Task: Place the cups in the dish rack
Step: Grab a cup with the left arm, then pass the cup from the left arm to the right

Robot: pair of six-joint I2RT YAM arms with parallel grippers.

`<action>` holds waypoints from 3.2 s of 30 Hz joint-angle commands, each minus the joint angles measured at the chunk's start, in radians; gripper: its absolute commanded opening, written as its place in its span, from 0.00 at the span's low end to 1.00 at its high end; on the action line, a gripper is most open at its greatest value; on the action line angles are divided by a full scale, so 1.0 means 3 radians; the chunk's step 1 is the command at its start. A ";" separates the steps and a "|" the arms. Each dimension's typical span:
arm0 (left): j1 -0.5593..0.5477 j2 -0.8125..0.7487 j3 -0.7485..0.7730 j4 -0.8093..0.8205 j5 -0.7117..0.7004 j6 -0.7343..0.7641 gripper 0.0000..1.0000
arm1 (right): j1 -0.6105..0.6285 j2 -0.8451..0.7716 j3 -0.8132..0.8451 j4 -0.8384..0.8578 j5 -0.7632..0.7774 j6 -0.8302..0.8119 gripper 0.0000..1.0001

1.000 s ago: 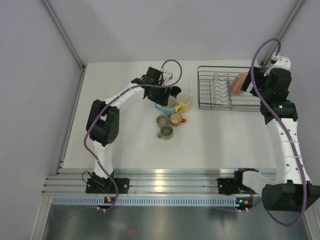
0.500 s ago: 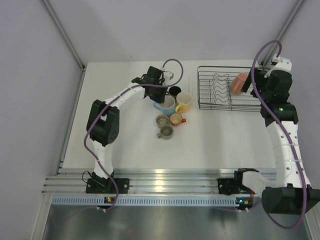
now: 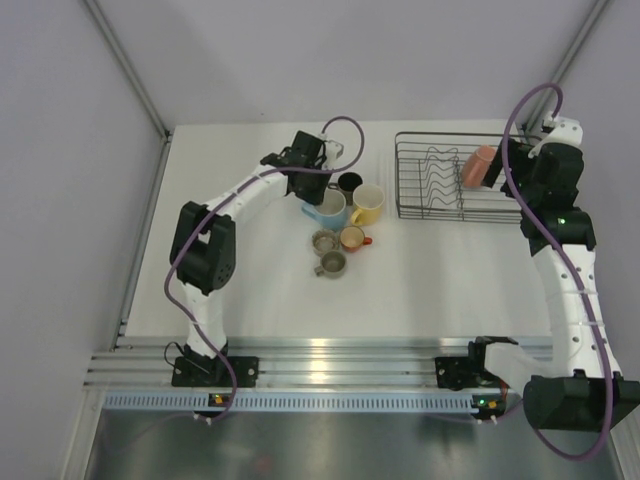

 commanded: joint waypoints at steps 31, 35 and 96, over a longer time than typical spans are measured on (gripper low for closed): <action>0.0664 -0.1164 0.0319 0.2082 0.2253 -0.2495 0.00 | -0.0065 -0.0052 -0.0339 0.0889 -0.1430 0.0856 0.99; 0.0659 -0.1078 0.0021 0.3201 0.2637 -0.3318 0.00 | -0.0060 -0.0073 -0.0657 0.1909 -0.2024 0.1475 0.99; 0.0035 -0.0587 0.0067 0.4245 0.2433 -0.5212 0.00 | 0.1111 0.0720 0.0115 0.3181 -0.2572 0.2269 0.00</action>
